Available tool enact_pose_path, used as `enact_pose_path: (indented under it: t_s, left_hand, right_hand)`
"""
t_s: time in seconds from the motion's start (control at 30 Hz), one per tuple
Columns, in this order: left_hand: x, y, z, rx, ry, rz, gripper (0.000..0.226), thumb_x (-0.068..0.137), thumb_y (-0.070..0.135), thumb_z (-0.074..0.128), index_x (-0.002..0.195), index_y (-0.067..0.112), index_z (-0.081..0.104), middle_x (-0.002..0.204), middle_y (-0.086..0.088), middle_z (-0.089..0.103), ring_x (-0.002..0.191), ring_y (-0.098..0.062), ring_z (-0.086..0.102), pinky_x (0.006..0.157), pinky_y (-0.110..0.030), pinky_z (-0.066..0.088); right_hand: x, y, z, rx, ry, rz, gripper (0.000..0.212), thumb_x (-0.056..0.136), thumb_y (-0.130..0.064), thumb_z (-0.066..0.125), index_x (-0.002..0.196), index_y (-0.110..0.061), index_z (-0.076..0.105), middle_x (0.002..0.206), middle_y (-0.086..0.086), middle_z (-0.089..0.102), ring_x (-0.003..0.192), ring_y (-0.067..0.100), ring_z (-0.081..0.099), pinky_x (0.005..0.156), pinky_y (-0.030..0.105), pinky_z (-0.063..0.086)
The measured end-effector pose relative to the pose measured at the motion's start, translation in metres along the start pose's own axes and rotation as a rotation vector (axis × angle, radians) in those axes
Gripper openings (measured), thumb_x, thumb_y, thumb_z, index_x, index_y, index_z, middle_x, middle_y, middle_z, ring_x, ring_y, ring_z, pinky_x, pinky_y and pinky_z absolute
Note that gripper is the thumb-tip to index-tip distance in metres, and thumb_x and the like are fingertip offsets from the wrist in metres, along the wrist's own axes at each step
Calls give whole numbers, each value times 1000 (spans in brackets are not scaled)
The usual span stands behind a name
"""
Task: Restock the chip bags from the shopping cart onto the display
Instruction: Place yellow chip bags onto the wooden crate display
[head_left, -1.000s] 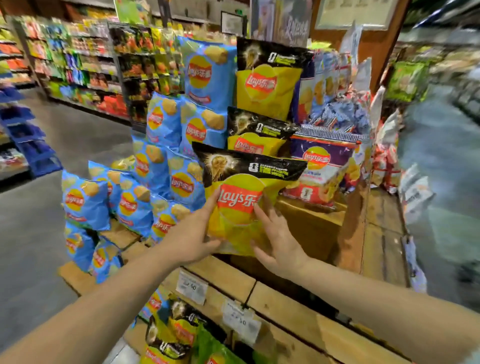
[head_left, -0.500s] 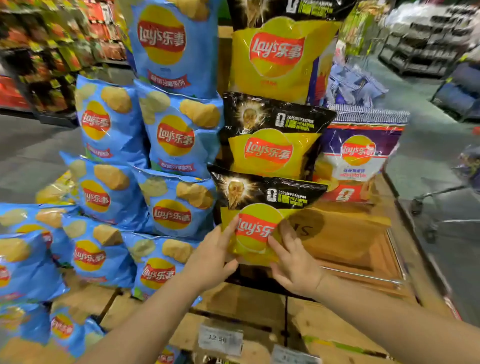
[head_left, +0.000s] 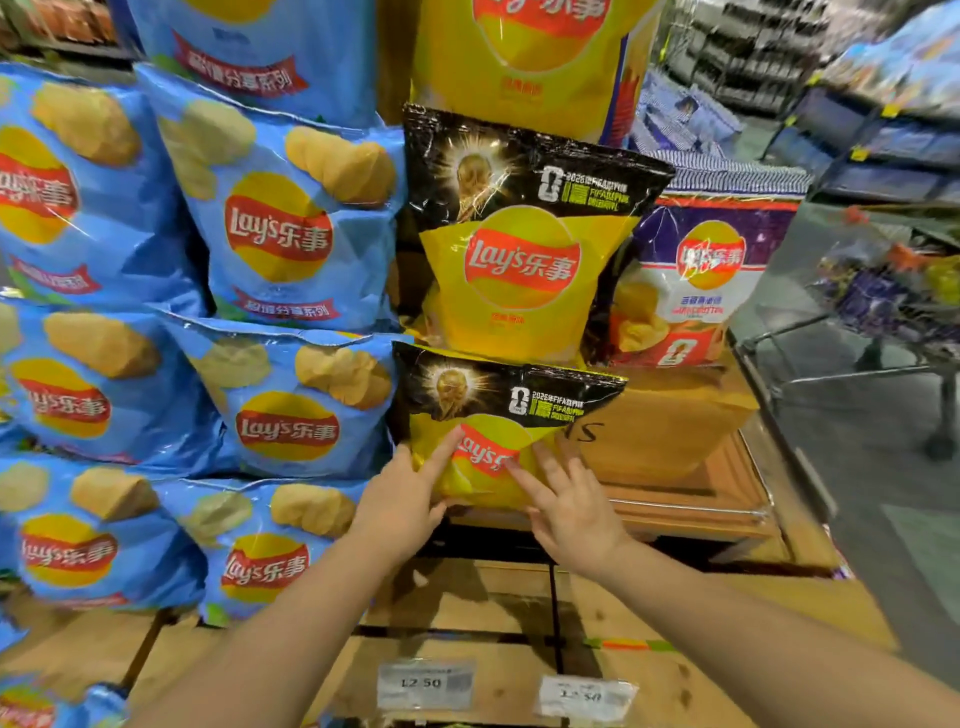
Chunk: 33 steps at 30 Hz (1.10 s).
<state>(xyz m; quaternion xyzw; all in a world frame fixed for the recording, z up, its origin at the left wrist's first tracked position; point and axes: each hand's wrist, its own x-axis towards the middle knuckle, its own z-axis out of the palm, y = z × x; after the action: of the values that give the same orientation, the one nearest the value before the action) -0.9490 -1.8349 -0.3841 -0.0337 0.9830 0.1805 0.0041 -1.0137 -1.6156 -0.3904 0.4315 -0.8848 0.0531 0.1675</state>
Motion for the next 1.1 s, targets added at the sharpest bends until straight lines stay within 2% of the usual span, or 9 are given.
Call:
enact_pose_path:
  t_s: [0.13, 0.3, 0.37, 0.43, 0.5, 0.67, 0.83, 0.97, 1.1]
  left_hand:
    - [-8, 2, 6, -9, 7, -29, 104, 93, 32, 53, 112, 58, -45, 136, -17, 31, 103, -27, 54, 80, -32, 50]
    - [-22, 11, 8, -87, 134, -112, 95, 92, 27, 53, 129, 55, -29, 153, -20, 9, 112, -33, 52, 86, -37, 48]
    - [-29, 12, 11, -172, 253, -137, 89, 86, 21, 59, 143, 51, -2, 143, -21, 24, 108, -37, 52, 81, -45, 52]
    - [-34, 13, 12, -155, 429, -58, 68, 78, 21, 57, 139, 29, 29, 123, -18, 39, 103, -37, 48, 78, -50, 52]
    - [-36, 17, 6, -88, 501, 55, 59, 74, 27, 48, 132, 19, 38, 116, -13, 39, 102, -32, 42, 82, -50, 47]
    - [-21, 30, -17, 165, 460, 314, 82, 67, 19, 72, 140, 20, 36, 145, -10, 32, 134, -30, 29, 109, -49, 18]
    - [7, 17, -26, 361, 306, 232, 84, 84, 57, 33, 152, 13, 8, 155, -12, 22, 147, -22, -2, 114, -47, 6]
    - [22, 7, -27, 431, 243, 192, 87, 87, 73, 8, 146, 11, 19, 153, -9, 22, 146, -17, -9, 113, -51, 5]
    - [27, 8, -19, 485, 265, 155, 93, 80, 75, 16, 147, 10, 14, 160, -6, -5, 146, -20, -9, 114, -53, 2]
  right_hand:
    - [-8, -1, 0, -53, -113, 68, 119, 55, -34, 86, 151, -32, 15, 138, 13, 52, 112, 45, 56, 79, 55, 54]
    - [-11, -8, -11, -47, 0, 73, 90, 51, -24, 87, 130, -19, 45, 123, 15, 61, 107, 41, 59, 87, 54, 48]
    - [-11, -13, -15, 21, 54, 111, 81, 57, -18, 85, 128, -14, 46, 124, 16, 58, 118, 36, 46, 93, 54, 45]
    - [-10, -17, -20, 124, 102, 134, 77, 63, -12, 81, 130, -11, 44, 130, 16, 48, 123, 31, 36, 99, 56, 40]
    - [-8, -22, -29, 151, 121, 92, 75, 69, -13, 75, 134, -10, 39, 135, 11, 38, 127, 30, 32, 104, 56, 34]
    - [2, -24, -43, 93, 115, -103, 72, 78, -18, 59, 143, -8, 30, 149, 13, 31, 138, 34, 27, 110, 53, 28]
    - [16, -9, -36, -112, -110, -120, 84, 74, -29, 70, 145, -10, 29, 151, 11, 35, 140, 31, 31, 113, 49, 27]
    - [30, 10, -32, -221, -208, -111, 66, 88, -44, 34, 147, -16, 25, 154, 4, 28, 142, 25, 21, 115, 42, 11]
    - [36, 12, -28, -306, -276, -112, 68, 88, -51, 26, 146, -16, 23, 153, 3, 23, 141, 24, 24, 115, 41, 4]
